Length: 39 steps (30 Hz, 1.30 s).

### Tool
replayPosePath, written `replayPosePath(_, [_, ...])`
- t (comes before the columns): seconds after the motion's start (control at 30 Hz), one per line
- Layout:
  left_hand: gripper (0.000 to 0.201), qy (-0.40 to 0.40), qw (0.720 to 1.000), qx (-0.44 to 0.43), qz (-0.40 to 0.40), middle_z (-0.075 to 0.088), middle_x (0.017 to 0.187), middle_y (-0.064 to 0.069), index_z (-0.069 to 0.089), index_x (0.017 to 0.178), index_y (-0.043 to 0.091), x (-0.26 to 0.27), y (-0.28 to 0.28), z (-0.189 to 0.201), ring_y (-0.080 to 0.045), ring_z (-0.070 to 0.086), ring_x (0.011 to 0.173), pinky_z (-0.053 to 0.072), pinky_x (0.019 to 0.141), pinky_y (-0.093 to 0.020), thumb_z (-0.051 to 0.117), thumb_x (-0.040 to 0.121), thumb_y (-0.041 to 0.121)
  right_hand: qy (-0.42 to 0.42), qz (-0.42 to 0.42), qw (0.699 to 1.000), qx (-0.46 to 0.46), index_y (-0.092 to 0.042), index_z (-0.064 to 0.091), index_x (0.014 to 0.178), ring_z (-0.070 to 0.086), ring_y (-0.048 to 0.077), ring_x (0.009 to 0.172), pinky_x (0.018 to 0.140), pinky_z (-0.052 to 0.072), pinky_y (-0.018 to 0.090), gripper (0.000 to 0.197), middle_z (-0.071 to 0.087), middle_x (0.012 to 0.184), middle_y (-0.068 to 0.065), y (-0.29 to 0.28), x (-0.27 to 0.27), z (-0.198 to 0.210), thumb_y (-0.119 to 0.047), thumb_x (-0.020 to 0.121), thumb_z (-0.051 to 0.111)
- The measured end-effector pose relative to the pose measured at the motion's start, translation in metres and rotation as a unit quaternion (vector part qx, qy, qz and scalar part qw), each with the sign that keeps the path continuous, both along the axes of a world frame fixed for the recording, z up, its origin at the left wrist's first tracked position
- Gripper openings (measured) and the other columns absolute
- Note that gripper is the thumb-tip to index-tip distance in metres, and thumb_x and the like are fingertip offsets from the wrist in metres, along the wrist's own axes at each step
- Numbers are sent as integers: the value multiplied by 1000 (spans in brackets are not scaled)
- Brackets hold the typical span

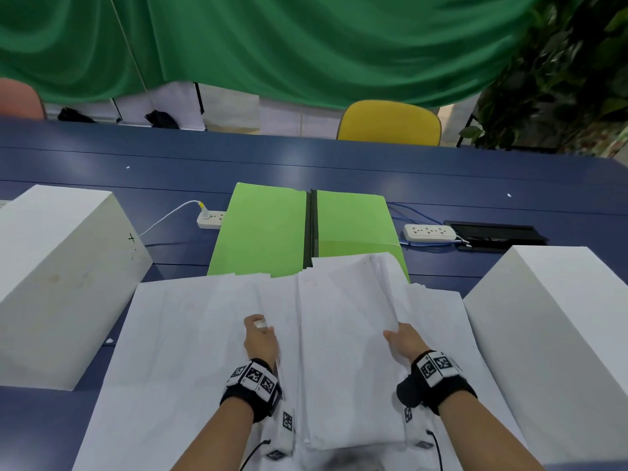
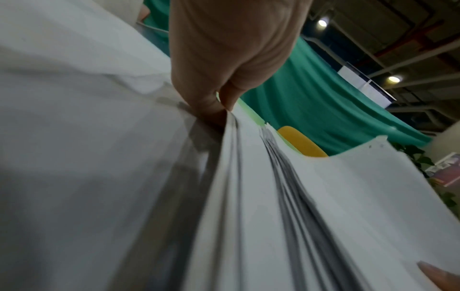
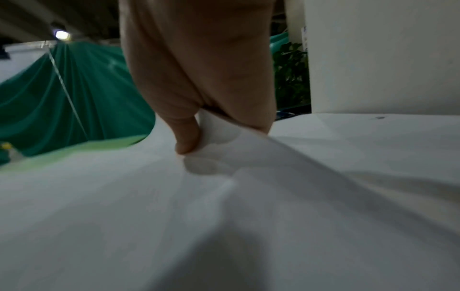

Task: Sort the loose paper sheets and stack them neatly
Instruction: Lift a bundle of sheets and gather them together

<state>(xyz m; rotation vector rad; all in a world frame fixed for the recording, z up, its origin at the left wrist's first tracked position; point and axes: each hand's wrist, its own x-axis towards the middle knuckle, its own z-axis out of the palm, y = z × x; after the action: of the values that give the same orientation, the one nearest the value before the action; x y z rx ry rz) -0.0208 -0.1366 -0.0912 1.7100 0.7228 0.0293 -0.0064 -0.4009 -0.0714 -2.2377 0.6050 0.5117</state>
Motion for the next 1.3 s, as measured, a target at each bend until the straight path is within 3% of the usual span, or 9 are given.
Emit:
replayPosePath(0.07, [21,3,1000,-4,-5,47,66,-8,48,107,10,2,2,-5,-15,40,53,36,43,-15,42,92,-3,7,-2,1000,-12,4,52,124,54,34,115,91,40,31,36,57,124,21,2,-1,-5,-16,95,49])
replayPosePath(0.17, [19,10,1000,-11,-12,58,93,-28,54,105,7,3,5,-10,-20,44,58,41,56,-22,44,91,-2,11,-3,1000,-16,4,52,124,54,34,115,93,40,32,37,57,124,21,2,0,-7,-17,94,49])
replayPosePath(0.4, [41,22,999,-13,-29,46,135,-23,40,130,-1,-2,-6,-1,-35,46,123,36,101,-35,52,92,6,1,-2,1000,-14,2,54,123,54,34,114,94,41,33,34,58,123,21,3,0,-12,-16,95,48])
replayPosePath(0.77, [29,34,984,121,-125,47,123,-25,48,119,-12,-3,-19,2,-36,47,115,36,96,-33,45,95,6,3,8,1000,-23,2,53,123,54,34,113,93,41,32,35,58,122,21,3,0,-12,-18,95,47])
replayPosePath(0.97, [18,-63,949,265,-156,25,144,-26,64,94,-9,-3,-22,0,-41,24,130,27,105,-40,50,92,2,-12,-3,1000,25,3,56,120,57,32,104,88,43,33,33,61,112,17,-2,-2,-10,-17,94,49])
replayPosePath(1.07, [16,-129,966,206,-90,44,128,-22,64,85,-8,-3,-12,0,-32,41,116,32,97,-28,53,91,2,-38,-15,992,119,-1,58,113,57,27,93,82,43,33,27,62,105,15,-11,-3,-1,-18,96,48])
replayPosePath(1.17, [30,-102,992,45,-62,47,74,-2,45,69,11,-3,-10,9,-20,43,79,35,69,-27,39,98,15,-50,-4,988,148,-4,58,108,58,26,91,81,42,31,22,62,103,13,-13,-2,7,-20,97,47])
replayPosePath(1.23, [20,-40,993,-34,-107,53,97,9,53,95,22,-5,-18,17,-22,48,99,35,89,-30,34,100,29,-33,25,993,113,-4,58,112,58,26,94,81,42,29,26,61,104,11,-3,-1,5,-21,96,47])
replayPosePath(1.3, [57,26,983,-57,-171,34,145,-2,22,145,13,-7,-27,19,-25,30,137,24,110,-33,43,97,35,-18,85,995,50,-3,58,117,58,29,104,86,43,30,33,61,112,12,7,2,-6,-25,94,51])
